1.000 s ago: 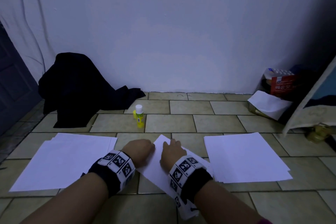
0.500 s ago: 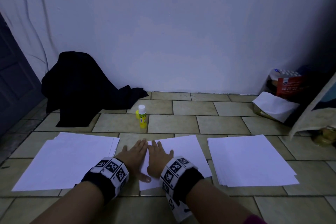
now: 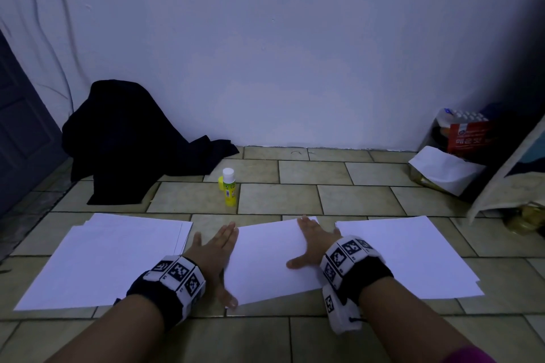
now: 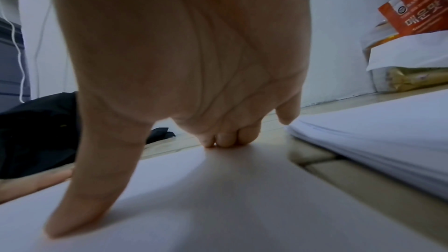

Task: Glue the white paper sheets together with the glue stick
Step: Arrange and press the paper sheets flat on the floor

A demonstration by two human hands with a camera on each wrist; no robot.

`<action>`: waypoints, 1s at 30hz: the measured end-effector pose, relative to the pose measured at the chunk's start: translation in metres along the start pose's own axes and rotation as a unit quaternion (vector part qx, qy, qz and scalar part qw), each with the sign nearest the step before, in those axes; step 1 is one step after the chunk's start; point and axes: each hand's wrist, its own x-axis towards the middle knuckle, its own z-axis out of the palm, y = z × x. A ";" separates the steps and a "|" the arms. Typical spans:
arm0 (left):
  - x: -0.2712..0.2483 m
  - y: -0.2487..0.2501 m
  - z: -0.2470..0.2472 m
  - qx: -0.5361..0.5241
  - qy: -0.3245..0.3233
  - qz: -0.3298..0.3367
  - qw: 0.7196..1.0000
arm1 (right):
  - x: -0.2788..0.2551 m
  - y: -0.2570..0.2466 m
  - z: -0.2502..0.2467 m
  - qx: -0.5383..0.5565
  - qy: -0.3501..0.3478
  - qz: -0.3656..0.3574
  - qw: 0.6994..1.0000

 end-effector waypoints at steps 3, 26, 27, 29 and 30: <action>-0.003 0.001 0.000 0.015 0.002 0.003 1.000 | 0.000 -0.003 0.000 0.020 0.010 0.006 1.000; -0.018 0.060 -0.012 0.038 0.104 0.012 0.994 | -0.010 -0.037 0.003 0.011 0.067 0.109 0.992; -0.020 0.063 -0.012 0.055 0.100 0.007 0.993 | -0.010 -0.039 0.005 0.015 0.071 0.104 0.992; -0.024 0.068 -0.011 0.100 0.111 0.014 0.989 | -0.008 -0.045 0.010 0.027 0.076 0.086 0.993; -0.025 0.071 -0.012 0.119 0.118 0.023 0.986 | -0.005 -0.049 0.013 0.034 0.079 0.076 0.993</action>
